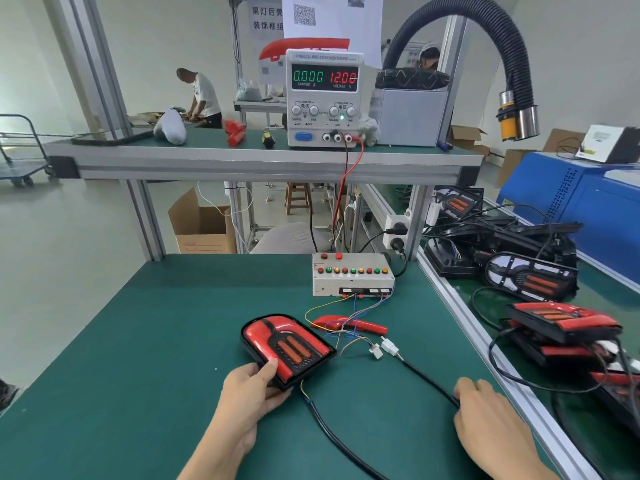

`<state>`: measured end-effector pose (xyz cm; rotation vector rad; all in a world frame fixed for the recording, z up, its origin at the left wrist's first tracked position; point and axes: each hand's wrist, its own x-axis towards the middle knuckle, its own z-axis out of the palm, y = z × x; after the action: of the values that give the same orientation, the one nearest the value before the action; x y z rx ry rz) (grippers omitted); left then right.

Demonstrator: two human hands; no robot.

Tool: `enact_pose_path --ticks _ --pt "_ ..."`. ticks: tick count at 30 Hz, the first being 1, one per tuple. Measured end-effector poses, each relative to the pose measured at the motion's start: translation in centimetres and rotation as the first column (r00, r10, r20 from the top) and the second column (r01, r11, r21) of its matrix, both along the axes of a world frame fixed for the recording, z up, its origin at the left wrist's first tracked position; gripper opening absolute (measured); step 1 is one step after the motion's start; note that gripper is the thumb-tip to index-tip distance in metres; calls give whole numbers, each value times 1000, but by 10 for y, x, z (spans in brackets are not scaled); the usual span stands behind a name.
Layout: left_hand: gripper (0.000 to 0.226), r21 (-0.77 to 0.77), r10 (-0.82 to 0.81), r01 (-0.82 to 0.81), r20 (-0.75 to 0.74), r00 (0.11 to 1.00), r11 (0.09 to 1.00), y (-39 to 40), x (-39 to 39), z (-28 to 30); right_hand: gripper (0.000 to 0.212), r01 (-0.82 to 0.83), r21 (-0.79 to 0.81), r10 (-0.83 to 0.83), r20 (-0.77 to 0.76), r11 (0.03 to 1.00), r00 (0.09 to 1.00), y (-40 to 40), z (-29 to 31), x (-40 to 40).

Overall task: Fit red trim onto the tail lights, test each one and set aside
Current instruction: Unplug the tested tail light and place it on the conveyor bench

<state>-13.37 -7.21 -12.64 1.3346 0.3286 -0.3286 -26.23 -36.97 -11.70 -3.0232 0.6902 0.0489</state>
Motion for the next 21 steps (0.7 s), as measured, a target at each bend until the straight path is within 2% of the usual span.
enact_pose_path --ticks 3,5,7,9,12,15,17,19,21 --pt "25 25 11 -12 51 999 1000 17 -10 -2 14 -15 40 16 -30 999 999 -2 3 -10" --pt "26 88 -35 26 107 994 996 32 -17 -1 18 -23 132 19 33 991 999 -5 4 -15" --pt "28 138 -114 92 168 979 986 47 -23 5 19 -25 321 -42 200 947 979 -9 3 -17" --pt "29 205 -231 183 241 943 962 60 -27 13 26 -33 498 -185 382 867 906 -10 7 -18" --pt "35 409 -410 253 360 838 876 71 -28 28 26 -52 548 -301 533 835 791 -11 15 -11" --pt "37 478 -556 340 438 706 810 63 -30 51 32 -170 490 -229 651 855 724 1 35 0" --pt "37 542 -652 391 460 603 744 46 -30 63 32 -241 457 -155 672 856 724 10 48 7" --pt "37 581 -724 442 460 514 684 24 -27 70 34 -313 555 -132 619 771 774 17 58 14" --pt "37 599 -777 495 456 435 629 0 -23 77 40 -366 737 -112 510 569 853 25 70 13"
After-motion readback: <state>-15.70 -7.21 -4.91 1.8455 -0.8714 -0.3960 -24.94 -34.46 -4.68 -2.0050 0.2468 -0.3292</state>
